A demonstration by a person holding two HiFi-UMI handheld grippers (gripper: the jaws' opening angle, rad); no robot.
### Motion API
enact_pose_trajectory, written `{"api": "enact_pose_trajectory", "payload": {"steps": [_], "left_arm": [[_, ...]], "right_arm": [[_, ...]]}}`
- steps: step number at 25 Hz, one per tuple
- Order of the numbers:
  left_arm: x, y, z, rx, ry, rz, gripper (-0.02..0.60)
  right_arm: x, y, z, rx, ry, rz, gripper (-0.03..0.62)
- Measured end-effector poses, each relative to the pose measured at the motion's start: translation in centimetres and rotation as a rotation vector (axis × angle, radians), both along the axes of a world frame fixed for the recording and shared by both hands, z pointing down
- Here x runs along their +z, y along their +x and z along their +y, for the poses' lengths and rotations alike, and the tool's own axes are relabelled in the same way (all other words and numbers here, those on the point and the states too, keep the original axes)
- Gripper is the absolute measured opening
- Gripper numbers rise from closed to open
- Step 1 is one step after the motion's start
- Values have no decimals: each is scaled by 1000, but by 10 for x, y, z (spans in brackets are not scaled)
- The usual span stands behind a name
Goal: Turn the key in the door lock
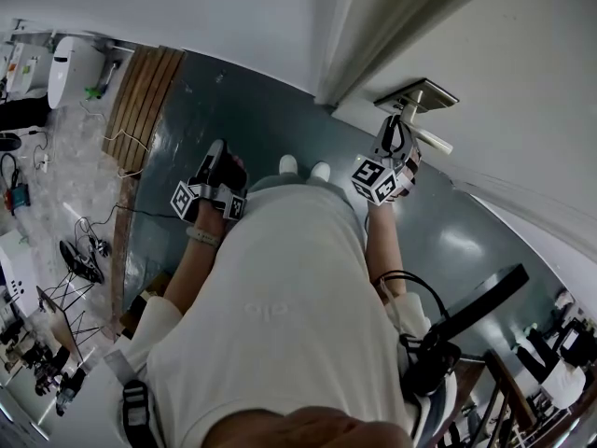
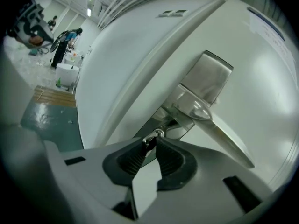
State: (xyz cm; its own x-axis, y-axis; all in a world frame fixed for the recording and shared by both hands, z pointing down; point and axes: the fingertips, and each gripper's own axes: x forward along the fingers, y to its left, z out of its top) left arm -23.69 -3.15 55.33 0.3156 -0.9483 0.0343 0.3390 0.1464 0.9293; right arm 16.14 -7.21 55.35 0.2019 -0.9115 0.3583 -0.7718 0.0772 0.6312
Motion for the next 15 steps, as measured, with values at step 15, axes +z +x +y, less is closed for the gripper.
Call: {"api": "enact_pose_trajectory", "payload": {"steps": [15], "left_arm": [[0,6,-3,23,-4,-8,8]], "right_arm": [[-1,5,3,124,65,-1133,62]]}}
